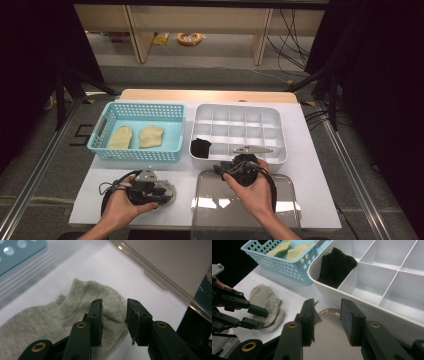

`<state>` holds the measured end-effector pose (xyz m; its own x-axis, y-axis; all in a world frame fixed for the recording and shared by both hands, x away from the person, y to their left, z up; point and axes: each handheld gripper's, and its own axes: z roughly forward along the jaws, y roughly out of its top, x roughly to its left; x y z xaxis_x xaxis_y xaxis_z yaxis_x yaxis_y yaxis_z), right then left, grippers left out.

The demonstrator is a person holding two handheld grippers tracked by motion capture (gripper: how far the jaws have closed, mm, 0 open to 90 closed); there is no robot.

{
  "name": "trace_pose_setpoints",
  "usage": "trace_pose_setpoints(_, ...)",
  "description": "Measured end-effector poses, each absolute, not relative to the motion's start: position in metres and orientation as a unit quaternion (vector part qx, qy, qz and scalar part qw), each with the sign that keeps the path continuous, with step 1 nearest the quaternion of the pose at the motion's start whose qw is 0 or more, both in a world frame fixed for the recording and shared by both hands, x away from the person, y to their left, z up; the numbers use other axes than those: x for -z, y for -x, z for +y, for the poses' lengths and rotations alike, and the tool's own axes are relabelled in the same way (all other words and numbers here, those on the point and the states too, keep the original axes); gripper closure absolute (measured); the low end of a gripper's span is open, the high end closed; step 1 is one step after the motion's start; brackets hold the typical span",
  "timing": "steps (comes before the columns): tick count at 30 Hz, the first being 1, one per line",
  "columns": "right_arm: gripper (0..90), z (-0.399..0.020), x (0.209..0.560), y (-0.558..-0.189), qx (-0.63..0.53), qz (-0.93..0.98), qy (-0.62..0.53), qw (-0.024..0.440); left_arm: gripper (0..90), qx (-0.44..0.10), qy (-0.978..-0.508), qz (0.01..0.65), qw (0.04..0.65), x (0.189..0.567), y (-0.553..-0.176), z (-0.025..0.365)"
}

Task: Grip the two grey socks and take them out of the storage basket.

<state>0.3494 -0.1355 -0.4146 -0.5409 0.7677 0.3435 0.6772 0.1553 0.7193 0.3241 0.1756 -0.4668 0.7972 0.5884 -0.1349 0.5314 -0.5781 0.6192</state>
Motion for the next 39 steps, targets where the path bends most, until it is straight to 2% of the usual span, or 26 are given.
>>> trace_pose_setpoints(3,65.0,-0.135,0.415,-0.349,-0.443,0.759,-0.474,0.052,67.2,-0.043,-0.893,0.310,0.323,0.471,-0.323,0.174)
trace_pose_setpoints(6,65.0,-0.136,0.415,-0.350,-0.445,0.760,-0.470,0.052,74.6,-0.038,-0.893,0.315,0.320,0.471,-0.325,0.176)
trace_pose_setpoints(7,65.0,-0.136,0.414,-0.349,-0.444,0.759,-0.473,0.052,77.4,-0.031,-0.905,0.298,0.303,0.469,-0.328,0.179)
trace_pose_setpoints(10,65.0,-0.136,0.414,-0.349,-0.442,0.759,-0.474,0.054,87.3,-0.020,-0.900,0.309,0.306,0.470,-0.329,0.179)
trace_pose_setpoints(11,65.0,-0.137,0.414,-0.350,-0.442,0.761,-0.471,0.056,88.3,-0.018,-0.886,0.330,0.326,0.471,-0.327,0.176)
trace_pose_setpoints(14,65.0,-0.136,0.414,-0.349,-0.443,0.759,-0.475,0.052,89.1,-0.020,-0.901,0.307,0.304,0.468,-0.329,0.181)
trace_pose_setpoints(16,65.0,-0.137,0.414,-0.349,-0.438,0.764,-0.470,0.060,89.3,-0.020,-0.880,0.340,0.332,0.465,-0.324,0.178)
trace_pose_setpoints(21,65.0,-0.139,0.413,-0.349,-0.437,0.764,-0.471,0.064,89.3,-0.028,-0.871,0.341,0.354,0.454,-0.321,0.185)
trace_pose_setpoints(22,65.0,-0.137,0.413,-0.348,-0.443,0.757,-0.478,0.050,89.3,-0.031,-0.873,0.337,0.351,0.451,-0.321,0.188)
trace_pose_setpoints(25,65.0,-0.138,0.414,-0.349,-0.443,0.760,-0.472,0.057,89.4,-0.037,-0.866,0.343,0.361,0.447,-0.321,0.191)
trace_pose_setpoints(29,65.0,-0.137,0.412,-0.347,-0.440,0.753,-0.488,0.045,89.5,-0.049,-0.858,0.346,0.377,0.435,-0.320,0.198)
trace_pose_setpoints(39,65.1,-0.137,0.412,-0.348,-0.440,0.755,-0.484,0.056,89.6,-0.062,-0.863,0.332,0.375,0.430,-0.318,0.194)
